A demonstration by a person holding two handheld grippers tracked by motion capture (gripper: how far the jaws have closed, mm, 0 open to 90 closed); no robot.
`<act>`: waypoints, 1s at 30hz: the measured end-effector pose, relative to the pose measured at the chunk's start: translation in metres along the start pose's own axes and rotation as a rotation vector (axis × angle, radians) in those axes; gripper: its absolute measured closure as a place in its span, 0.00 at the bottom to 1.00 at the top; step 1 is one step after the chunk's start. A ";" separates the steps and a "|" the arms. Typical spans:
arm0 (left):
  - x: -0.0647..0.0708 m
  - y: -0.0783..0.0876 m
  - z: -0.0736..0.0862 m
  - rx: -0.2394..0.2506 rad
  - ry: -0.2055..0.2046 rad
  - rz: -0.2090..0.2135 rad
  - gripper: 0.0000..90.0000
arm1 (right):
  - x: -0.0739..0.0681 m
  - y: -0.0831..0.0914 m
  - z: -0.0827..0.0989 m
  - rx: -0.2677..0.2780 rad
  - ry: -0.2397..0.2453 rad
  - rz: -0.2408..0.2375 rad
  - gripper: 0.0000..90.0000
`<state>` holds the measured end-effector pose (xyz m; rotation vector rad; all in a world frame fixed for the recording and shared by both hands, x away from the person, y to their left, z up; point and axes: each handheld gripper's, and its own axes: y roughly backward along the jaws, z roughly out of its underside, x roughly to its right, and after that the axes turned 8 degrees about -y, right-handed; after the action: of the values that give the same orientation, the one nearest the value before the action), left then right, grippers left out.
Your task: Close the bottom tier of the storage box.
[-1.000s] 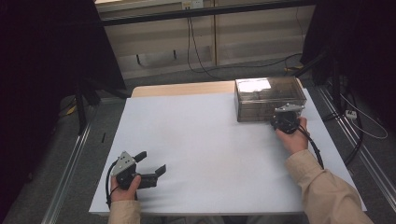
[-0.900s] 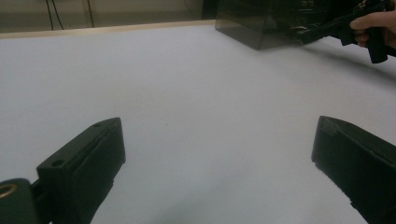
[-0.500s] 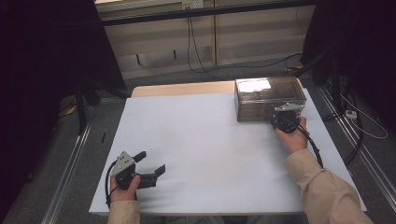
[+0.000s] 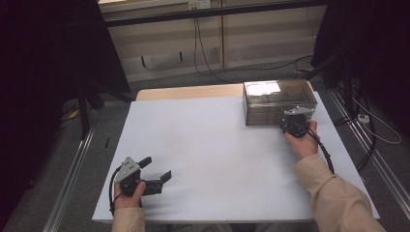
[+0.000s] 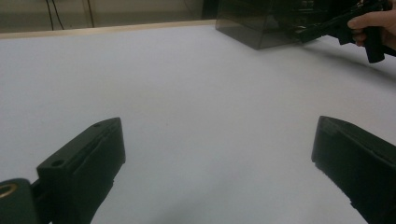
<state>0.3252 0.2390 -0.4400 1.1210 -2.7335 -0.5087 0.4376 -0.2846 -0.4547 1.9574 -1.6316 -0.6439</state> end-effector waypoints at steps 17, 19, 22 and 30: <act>0.000 0.000 0.000 -0.002 0.001 0.002 0.03 | 0.000 -0.001 0.000 0.003 -0.003 0.004 1.00; 0.000 0.000 0.000 -0.004 -0.004 0.002 0.03 | -0.001 -0.001 0.000 0.005 -0.004 0.004 1.00; 0.000 0.001 0.000 -0.002 0.000 0.000 0.03 | -0.001 -0.001 0.000 0.007 -0.005 0.004 1.00; -0.001 0.001 0.001 -0.004 -0.002 -0.002 0.03 | 0.000 -0.002 0.000 0.013 -0.008 0.006 1.00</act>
<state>0.3248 0.2404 -0.4400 1.1230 -2.7322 -0.5158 0.4395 -0.2840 -0.4557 1.9605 -1.6497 -0.6416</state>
